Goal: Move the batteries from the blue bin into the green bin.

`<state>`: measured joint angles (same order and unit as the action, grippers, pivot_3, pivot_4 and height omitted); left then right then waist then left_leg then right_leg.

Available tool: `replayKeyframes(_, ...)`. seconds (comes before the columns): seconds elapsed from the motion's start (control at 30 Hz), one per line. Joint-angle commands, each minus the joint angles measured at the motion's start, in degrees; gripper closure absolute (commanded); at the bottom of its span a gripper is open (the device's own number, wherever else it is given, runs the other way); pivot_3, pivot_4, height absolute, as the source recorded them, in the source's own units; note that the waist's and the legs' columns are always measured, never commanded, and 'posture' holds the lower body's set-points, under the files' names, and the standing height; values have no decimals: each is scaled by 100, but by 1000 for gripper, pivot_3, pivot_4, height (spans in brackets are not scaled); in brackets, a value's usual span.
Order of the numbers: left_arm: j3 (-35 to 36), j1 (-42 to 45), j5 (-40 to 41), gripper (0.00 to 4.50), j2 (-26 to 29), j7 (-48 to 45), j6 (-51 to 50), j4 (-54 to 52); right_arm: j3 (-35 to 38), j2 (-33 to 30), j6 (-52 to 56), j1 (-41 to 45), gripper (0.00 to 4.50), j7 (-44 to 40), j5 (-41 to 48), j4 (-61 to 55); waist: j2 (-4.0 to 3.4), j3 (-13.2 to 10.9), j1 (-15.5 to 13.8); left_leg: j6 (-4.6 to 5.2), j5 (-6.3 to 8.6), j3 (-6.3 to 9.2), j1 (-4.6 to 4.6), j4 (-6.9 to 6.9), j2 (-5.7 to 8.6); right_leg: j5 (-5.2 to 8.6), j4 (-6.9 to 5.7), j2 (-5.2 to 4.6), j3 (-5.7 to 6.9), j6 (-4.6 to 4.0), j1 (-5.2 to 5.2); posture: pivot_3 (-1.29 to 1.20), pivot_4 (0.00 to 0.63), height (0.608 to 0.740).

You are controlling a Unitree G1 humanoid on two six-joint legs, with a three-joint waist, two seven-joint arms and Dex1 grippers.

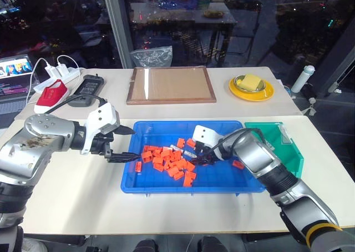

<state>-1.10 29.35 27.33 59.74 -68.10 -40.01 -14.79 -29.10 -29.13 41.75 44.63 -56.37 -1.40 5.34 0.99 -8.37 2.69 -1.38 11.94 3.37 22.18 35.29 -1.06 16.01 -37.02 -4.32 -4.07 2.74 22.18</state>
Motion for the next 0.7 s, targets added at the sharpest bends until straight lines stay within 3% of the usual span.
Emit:
replayKeyframes(0.03, 75, 146, 15, 0, 12, -13, 27, -64, 94, -37, 72, 35, 3368, -39, -7, -117, 0, 0, -3, 0, 0, 0, 0, 0, 0, 0, 0, 0, 0, 0, 0, 0, 150, 740)
replayKeyframes(0.13, 60, 183, 66, 0, -15, -81, 22, -58, 177, -83, 103, 66, 4254, -131, 70, -265, 0, 0, -5, 0, 0, 0, 1, 0, 0, 0, 0, -1, 0, 0, 0, 0, 150, 740)
replayKeyframes(0.27, 42, 267, 118, 0, -94, -119, -35, -52, 621, -212, 312, 236, 4251, -259, 374, -567, 0, 0, -9, 0, 0, 1, 4, 0, 1, 0, 0, -1, 0, 0, 1, 0, 150, 740)
replayKeyframes(0.43, 20, 347, 143, 0, -201, -202, 9, 6, 2133, -453, 1010, 474, 4251, -342, 1430, -1112, 1, -1, -14, 0, 0, 1, 7, 1, 2, 0, 1, -2, 0, 0, 3, 0, 150, 740)
replayKeyframes(0.53, 64, 480, 321, 0, -289, -282, -89, 48, 3685, -1309, 1326, 419, 4251, -503, 2076, -937, 4, -3, -62, 1, 1, 9, 9, 0, 2, 0, 5, -2, 5, 0, -2, 0, 150, 740)
replayKeyframes(0.7, -70, 555, 225, 0, -329, -381, 35, 147, 4143, -2619, 1231, -198, 4251, -518, 2006, -800, 4, -3, -163, 11, 7, 5, 13, 1, 12, 0, 27, -12, 6, 0, -10, 0, 150, 740)
